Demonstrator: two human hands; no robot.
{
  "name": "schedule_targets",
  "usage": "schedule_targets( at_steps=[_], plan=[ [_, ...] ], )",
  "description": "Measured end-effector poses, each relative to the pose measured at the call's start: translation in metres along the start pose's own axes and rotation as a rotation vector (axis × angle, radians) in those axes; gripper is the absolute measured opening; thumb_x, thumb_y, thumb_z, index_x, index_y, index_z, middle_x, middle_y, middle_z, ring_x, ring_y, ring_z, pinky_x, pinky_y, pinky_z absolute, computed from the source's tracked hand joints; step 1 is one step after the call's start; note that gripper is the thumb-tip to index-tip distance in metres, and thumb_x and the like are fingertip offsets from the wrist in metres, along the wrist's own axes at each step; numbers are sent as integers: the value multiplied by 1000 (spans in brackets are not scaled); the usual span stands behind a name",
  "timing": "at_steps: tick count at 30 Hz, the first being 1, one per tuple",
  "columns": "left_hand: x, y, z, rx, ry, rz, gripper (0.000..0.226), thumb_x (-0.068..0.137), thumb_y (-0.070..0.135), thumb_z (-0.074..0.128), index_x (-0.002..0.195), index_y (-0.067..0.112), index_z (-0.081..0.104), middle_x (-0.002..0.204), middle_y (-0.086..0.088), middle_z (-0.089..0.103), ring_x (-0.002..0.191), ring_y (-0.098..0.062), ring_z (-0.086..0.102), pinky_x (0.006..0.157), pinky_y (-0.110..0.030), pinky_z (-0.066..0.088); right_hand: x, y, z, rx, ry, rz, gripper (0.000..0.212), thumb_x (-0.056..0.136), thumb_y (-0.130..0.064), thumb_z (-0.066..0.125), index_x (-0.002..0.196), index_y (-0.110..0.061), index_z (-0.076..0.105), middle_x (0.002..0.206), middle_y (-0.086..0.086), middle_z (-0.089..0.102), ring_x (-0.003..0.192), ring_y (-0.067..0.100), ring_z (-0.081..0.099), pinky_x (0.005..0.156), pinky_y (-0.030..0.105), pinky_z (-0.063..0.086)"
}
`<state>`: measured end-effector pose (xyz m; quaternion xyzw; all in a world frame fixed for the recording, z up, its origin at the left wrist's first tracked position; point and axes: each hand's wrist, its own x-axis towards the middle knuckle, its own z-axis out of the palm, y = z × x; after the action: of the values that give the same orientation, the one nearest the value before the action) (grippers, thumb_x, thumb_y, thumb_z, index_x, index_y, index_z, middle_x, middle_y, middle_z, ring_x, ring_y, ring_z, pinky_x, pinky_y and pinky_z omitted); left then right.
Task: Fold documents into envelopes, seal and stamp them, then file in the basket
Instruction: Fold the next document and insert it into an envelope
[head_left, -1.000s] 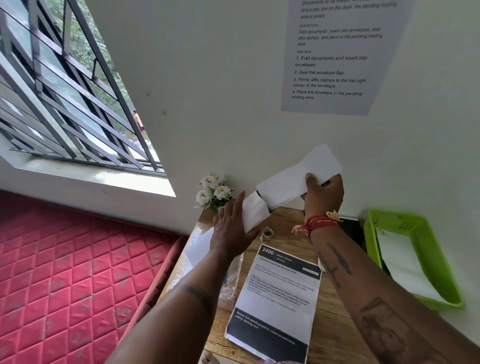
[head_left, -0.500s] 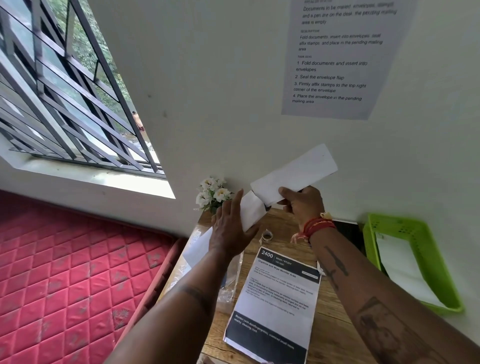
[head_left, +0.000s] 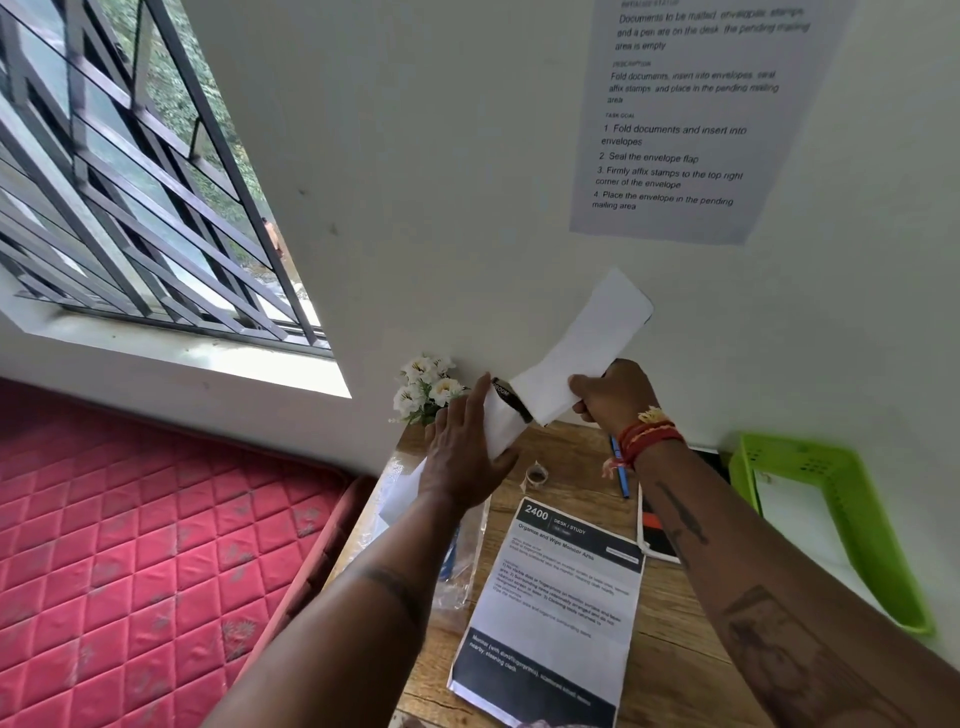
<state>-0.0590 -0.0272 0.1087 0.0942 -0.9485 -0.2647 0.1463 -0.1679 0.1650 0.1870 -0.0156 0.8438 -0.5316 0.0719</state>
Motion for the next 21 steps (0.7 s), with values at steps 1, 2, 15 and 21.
schedule_targets(
  at_steps=[1, 2, 15, 21],
  plan=[
    [1, 0, 1, -6, -1, 3, 110, 77, 62, 71, 161, 36, 6, 146, -5, 40, 133, -31, 41, 114, -52, 34, 1, 0, -1, -27, -4, -13, 14, 86, -19, 69, 91, -7, 72, 70, 4, 72, 54, 15, 69, 56, 27, 54],
    [1, 0, 2, -13, -8, 7, 110, 76, 64, 68, 161, 36, 5, 146, -5, 39, 133, -30, 40, 114, -52, 33, 2, -1, -2, -39, -6, -26, 15, 86, -21, 69, 93, -7, 73, 71, 3, 72, 55, 15, 69, 57, 26, 53],
    [2, 12, 12, -43, -62, 46, 117, 77, 65, 72, 163, 35, -2, 151, -3, 38, 135, -29, 42, 114, -51, 32, 1, -18, 6, -294, -5, -347, 21, 92, -32, 67, 90, -13, 75, 78, -2, 67, 71, 18, 63, 57, 18, 41],
    [5, 16, 11, -76, -50, 22, 123, 76, 62, 76, 162, 36, -7, 158, -4, 36, 143, -29, 40, 116, -51, 32, -6, -11, 12, -72, -23, -279, 8, 92, -30, 69, 94, -25, 75, 69, -8, 71, 66, 16, 69, 65, 30, 57]
  ],
)
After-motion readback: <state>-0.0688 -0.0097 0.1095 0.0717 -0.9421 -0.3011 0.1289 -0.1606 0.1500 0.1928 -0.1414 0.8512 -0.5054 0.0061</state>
